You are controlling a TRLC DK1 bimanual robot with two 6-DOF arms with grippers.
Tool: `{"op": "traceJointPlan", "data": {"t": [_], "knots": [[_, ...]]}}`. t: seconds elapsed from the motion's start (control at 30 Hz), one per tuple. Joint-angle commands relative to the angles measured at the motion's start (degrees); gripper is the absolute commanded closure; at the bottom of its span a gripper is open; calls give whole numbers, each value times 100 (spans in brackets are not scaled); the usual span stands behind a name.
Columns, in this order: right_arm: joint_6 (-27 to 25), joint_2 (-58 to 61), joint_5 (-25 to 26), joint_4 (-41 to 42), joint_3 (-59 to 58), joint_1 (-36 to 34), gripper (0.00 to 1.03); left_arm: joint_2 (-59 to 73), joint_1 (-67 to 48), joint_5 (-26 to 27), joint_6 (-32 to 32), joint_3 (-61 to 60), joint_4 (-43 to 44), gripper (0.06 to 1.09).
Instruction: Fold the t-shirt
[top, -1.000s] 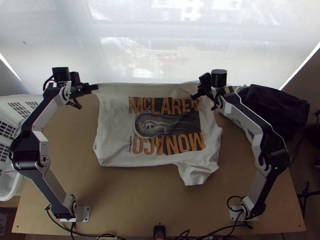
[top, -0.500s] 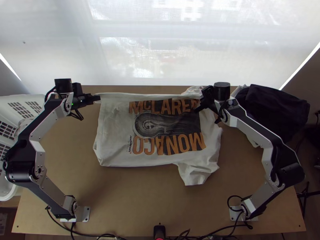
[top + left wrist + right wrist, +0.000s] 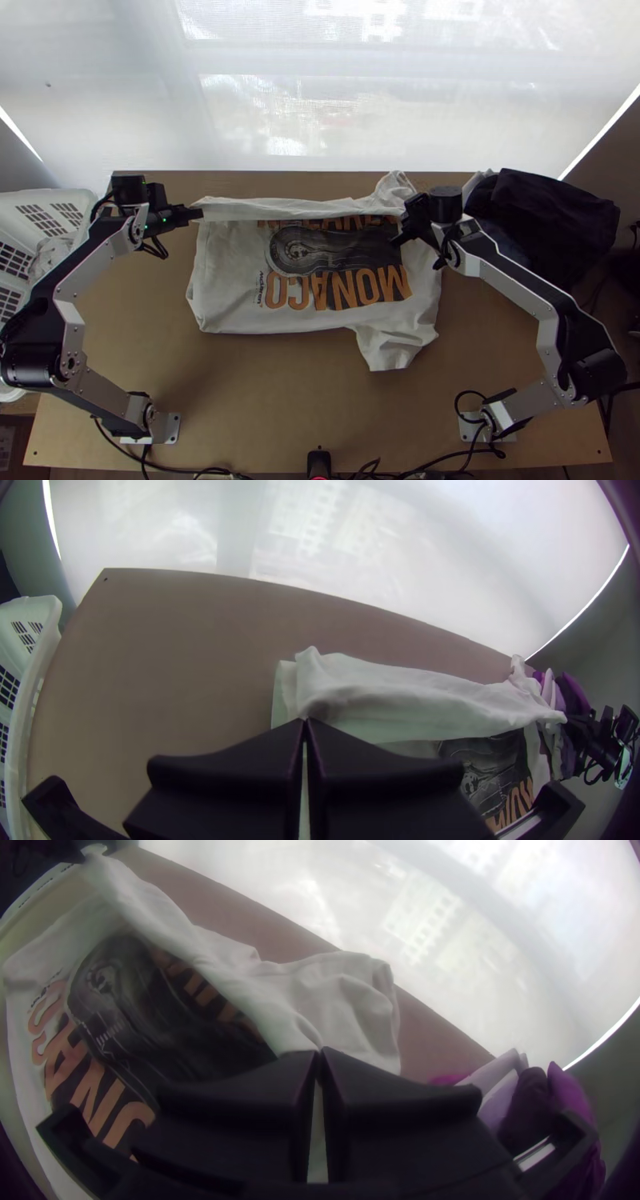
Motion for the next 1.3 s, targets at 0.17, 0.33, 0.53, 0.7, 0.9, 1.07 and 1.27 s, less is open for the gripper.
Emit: {"op": "traceJointPlan", "data": {"t": [0.17, 0.33, 0.53, 0.7, 0.9, 1.07, 1.27], "knots": [[46, -338, -6, 4, -664, 165, 100, -476, -8, 3, -1, -806, 139, 105], [55, -443, -6, 4, -840, 236, 100, -546, -17, -5, -1, -991, 165, 105], [55, -540, -6, -5, -1016, 280, 100, -546, -17, 3, 7, -1114, 200, 105], [73, -663, -6, -5, -1201, 324, 100, -599, -34, 3, 7, -1202, 209, 105], [99, -733, -6, -5, -1376, 359, 100, -660, -43, -5, 34, -1369, 218, 105], [99, -760, -6, -5, -1499, 385, 100, -739, -43, 3, 25, -1518, 253, 105], [125, -742, -6, 4, -1649, 438, 100, -757, -52, -5, 7, -1738, 402, 105]]}}
